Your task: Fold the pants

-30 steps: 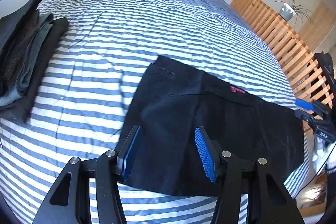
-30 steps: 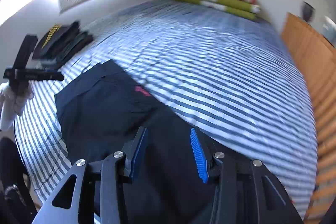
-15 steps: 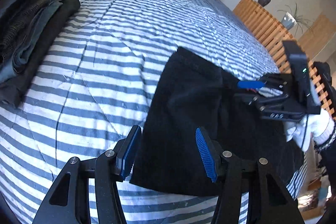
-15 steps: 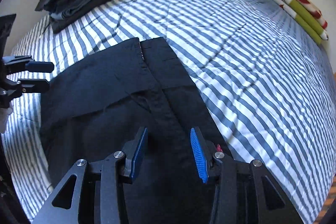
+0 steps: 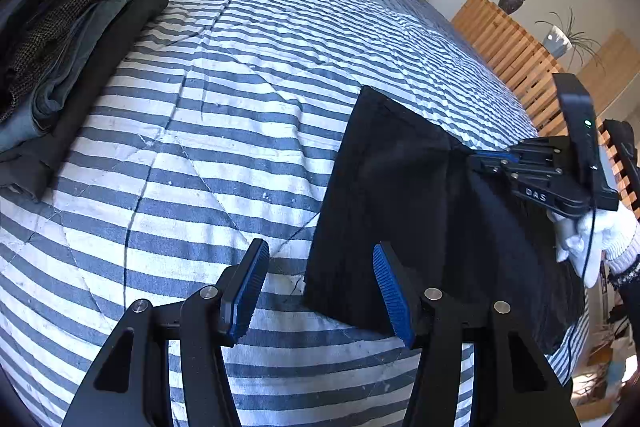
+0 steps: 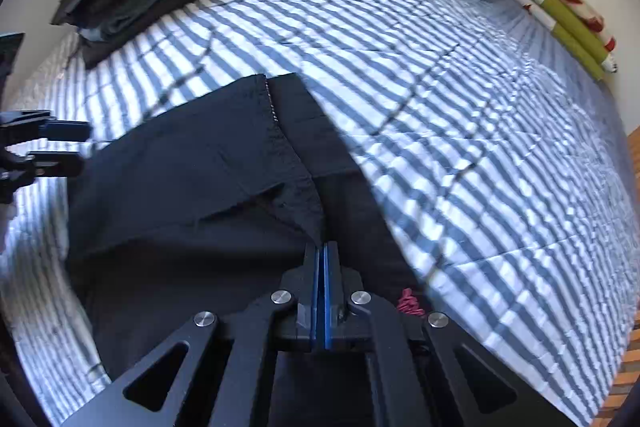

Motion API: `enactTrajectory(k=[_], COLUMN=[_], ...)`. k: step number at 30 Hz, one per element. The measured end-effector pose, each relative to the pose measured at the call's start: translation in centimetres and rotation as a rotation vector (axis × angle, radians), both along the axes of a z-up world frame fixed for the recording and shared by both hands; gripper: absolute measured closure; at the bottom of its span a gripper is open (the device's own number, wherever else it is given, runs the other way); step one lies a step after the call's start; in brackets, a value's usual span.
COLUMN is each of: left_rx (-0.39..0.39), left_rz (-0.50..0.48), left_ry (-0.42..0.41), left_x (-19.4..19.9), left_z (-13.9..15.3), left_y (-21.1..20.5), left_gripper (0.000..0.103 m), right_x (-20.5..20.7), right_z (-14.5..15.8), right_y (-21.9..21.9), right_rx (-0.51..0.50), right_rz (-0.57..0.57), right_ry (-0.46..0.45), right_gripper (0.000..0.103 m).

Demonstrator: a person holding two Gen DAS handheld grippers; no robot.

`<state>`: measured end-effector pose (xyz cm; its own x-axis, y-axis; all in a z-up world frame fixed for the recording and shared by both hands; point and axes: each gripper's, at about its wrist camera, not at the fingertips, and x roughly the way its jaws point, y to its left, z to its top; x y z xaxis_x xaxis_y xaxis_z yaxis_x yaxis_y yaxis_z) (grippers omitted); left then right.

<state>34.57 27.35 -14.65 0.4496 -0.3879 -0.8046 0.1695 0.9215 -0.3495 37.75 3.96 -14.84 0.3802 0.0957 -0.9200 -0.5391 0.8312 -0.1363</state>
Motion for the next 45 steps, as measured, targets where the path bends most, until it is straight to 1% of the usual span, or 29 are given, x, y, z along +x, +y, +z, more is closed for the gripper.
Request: enactTrajectory(k=[1, 3, 5, 6, 7, 9, 11, 14, 16, 17, 18, 19, 21, 23, 24, 27, 28, 29, 30, 31, 32, 33, 34, 35, 37, 38, 40, 43, 45], left_rx=[-0.003, -0.003, 0.001, 0.0, -0.001, -0.004, -0.012, -0.004, -0.001, -0.002, -0.005, -0.005, -0.007, 0.0, 0.0, -0.01, -0.011, -0.025, -0.044, -0.067, -0.078, -0.082, -0.089, -0.102, -0.099, -0.083, -0.056, 0.022, 0.081], left_rz=[-0.001, -0.01, -0.016, -0.019, -0.023, -0.029, -0.036, -0.046, -0.049, -0.049, -0.048, -0.048, -0.042, -0.021, -0.008, 0.03, 0.045, 0.063, 0.078, 0.091, 0.099, 0.103, 0.098, 0.078, 0.026, -0.015, -0.077, -0.141, -0.144], left_ry=[0.0, 0.0, -0.001, -0.002, -0.002, -0.005, -0.003, 0.009, 0.023, 0.023, 0.019, 0.015, 0.009, 0.019, 0.03, 0.053, 0.055, 0.061, 0.064, 0.065, 0.06, 0.054, 0.049, 0.047, 0.043, 0.04, 0.034, 0.031, 0.032], left_x=[0.0, 0.1, 0.1, 0.1, 0.1, 0.0, 0.0, 0.3, 0.4, 0.3, 0.2, 0.1, 0.0, 0.0, 0.2, 0.9, 1.0, 1.3, 1.4, 1.4, 1.5, 1.5, 1.4, 1.2, 0.8, 0.3, -0.4, -1.3, -1.3], left_z=[0.0, 0.0, 0.0, 0.0, 0.0, 0.1, 0.1, -0.3, -0.5, -0.4, -0.2, -0.1, 0.1, -0.2, -0.4, -0.9, -1.0, -1.0, -1.0, -0.8, -0.6, -0.4, -0.1, 0.1, 0.4, 0.4, 0.3, -0.6, -1.3], left_y=[-0.1, -0.4, -0.8, -1.0, -1.1, -1.4, -1.7, -2.3, -2.6, -2.6, -2.6, -2.5, -2.3, -2.0, -1.7, -0.9, -0.5, -0.1, 0.3, 0.7, 1.0, 1.2, 1.3, 1.2, 0.3, -0.7, -2.3, -4.6, -5.2], left_gripper=[0.045, 0.045, 0.045, 0.045, 0.045, 0.045, 0.045, 0.045, 0.045, 0.045, 0.045, 0.044, 0.04, 0.038, 0.038, 0.038, 0.038, 0.039, 0.039, 0.039, 0.041, 0.043, 0.048, 0.05, 0.05, 0.053, 0.056, 0.058, 0.078], right_x=[0.5, 1.0, 1.1, 1.2, 1.2, 1.4, 1.8, 1.9, 1.7, 1.7, 1.5, 1.3, 0.2, -1.3, -2.2, -4.0, -4.4, -4.9, -5.2, -5.7, -6.3, -6.5, -7.0, -7.5, -8.7, -9.2, -9.7, -9.0, -9.0], right_z=[-0.3, -0.6, -1.3, -1.4, -1.1, -0.5, 0.5, 0.1, -1.0, -0.9, -0.5, 0.2, 2.6, 3.9, 4.1, 2.3, 1.0, -0.9, -1.8, -2.2, -1.9, -1.4, -0.4, 0.3, 1.4, 1.6, 1.6, 0.9, 0.5], right_y=[-0.1, 0.1, 0.8, 0.8, 0.5, 0.2, -1.0, -1.0, -0.1, 0.1, 0.0, -0.3, -1.9, -2.9, -3.2, -2.7, -2.3, -1.3, -0.7, 0.1, 0.8, 1.2, 1.8, 2.5, 4.5, 5.5, 6.7, 6.9, 6.7], right_rx=[0.004, 0.003, -0.047, -0.053, -0.047, -0.063, -0.014, -0.049, -0.115, -0.128, -0.115, -0.079, 0.002, 0.06, 0.079, 0.122, 0.106, 0.045, -0.004, -0.051, -0.065, -0.037, 0.021, 0.037, 0.038, 0.031, 0.029, 0.044, 0.058], right_rz=[-0.01, -0.021, 0.011, 0.015, 0.005, -0.01, -0.035, -0.044, -0.039, -0.047, -0.057, -0.07, -0.123, -0.151, -0.158, -0.155, -0.145, -0.127, -0.116, -0.101, -0.097, -0.101, -0.106, -0.094, -0.034, -0.013, -0.002, -0.036, -0.059], right_ry=[0.011, 0.0, -0.018, -0.018, -0.015, -0.038, -0.021, -0.04, -0.028, -0.036, -0.044, -0.046, -0.073, -0.085, -0.077, 0.001, 0.031, 0.058, 0.064, 0.027, 0.006, 0.021, 0.027, 0.019, -0.005, -0.02, -0.015, 0.014, 0.034], right_gripper=[0.102, 0.101, 0.101, 0.102, 0.102, 0.102, 0.102, 0.101, 0.095, 0.093, 0.092, 0.091, 0.09, 0.09, 0.089, 0.088, 0.088, 0.088, 0.088, 0.088, 0.088, 0.088, 0.088, 0.088, 0.087, 0.085, 0.085, 0.085, 0.085])
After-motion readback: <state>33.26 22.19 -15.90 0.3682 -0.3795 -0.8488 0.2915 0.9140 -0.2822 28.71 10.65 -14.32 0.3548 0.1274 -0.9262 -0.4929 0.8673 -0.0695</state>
